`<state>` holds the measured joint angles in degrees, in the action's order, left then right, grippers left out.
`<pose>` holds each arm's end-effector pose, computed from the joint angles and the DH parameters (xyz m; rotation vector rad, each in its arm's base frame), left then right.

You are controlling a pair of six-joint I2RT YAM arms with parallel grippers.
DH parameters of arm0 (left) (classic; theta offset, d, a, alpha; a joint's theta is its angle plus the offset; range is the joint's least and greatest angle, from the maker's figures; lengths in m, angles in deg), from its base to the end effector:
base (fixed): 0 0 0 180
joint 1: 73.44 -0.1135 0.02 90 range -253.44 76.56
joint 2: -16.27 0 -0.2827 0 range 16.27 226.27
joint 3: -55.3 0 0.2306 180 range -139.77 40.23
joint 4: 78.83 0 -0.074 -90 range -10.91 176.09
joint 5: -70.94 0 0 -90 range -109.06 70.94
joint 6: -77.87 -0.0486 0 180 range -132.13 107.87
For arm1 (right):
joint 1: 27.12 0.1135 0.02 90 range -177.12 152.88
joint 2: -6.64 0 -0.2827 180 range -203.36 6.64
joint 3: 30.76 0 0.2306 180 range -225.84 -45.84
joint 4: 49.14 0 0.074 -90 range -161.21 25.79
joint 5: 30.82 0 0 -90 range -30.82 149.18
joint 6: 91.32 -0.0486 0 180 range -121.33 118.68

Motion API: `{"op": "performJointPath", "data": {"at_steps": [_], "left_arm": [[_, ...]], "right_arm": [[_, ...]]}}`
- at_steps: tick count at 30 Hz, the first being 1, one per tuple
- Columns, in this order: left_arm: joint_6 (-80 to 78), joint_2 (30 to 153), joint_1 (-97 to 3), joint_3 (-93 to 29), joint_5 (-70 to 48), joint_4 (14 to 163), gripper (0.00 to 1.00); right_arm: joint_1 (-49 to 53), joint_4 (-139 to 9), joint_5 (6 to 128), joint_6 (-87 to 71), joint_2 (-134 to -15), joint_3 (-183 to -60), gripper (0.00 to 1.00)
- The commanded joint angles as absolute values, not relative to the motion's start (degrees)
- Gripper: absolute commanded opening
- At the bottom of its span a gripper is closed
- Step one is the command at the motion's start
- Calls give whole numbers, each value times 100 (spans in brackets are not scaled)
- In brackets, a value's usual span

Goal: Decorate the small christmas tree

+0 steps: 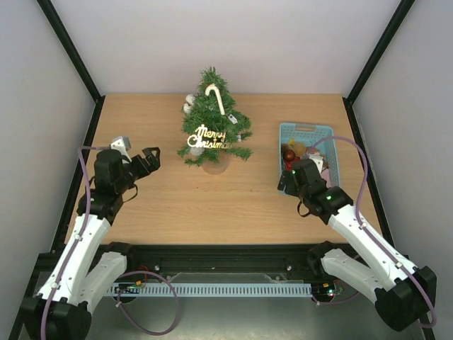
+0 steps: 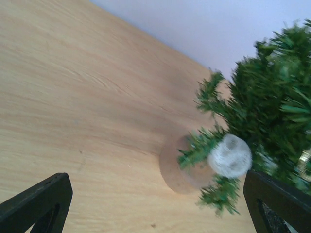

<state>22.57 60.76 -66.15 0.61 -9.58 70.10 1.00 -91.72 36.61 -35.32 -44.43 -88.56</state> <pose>0.1569 -0.0281 0.3090 -0.3595 1.9521 -0.6426 0.1567 0.0626 0.2908 0.3274 2.1237 0.1984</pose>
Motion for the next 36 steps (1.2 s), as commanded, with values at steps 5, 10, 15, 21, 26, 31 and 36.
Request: {"op": "performJointPath", "data": {"at_steps": [5,10,15,21,26,31,36], "left_arm": [[1038,6473,-6689,795,-2759,8571,99],[452,6674,-6860,1614,-2777,10059,99],[59,7048,-6916,2172,-2908,11330,99],[-255,7802,-7086,2553,-3074,12576,100],[-285,8564,-7333,2821,-2879,13683,99],[-407,9053,-7527,2605,-2715,14123,100],[-213,9536,-7928,2464,-2066,14654,100]], "right_arm": [[-168,-7208,2708,-3259,-4298,-8070,99],[-1345,-5624,2599,-2746,-4560,-7299,99],[-1886,-3784,2656,-2278,-4564,-6250,99],[-1941,-2067,2479,-2157,-5648,-5858,99],[-1938,-1074,2506,-1911,-6795,-5994,99],[-1941,-387,2429,-1479,-7453,-6237,99],[-2018,153,2619,-1421,-7806,-6145,99]]}}
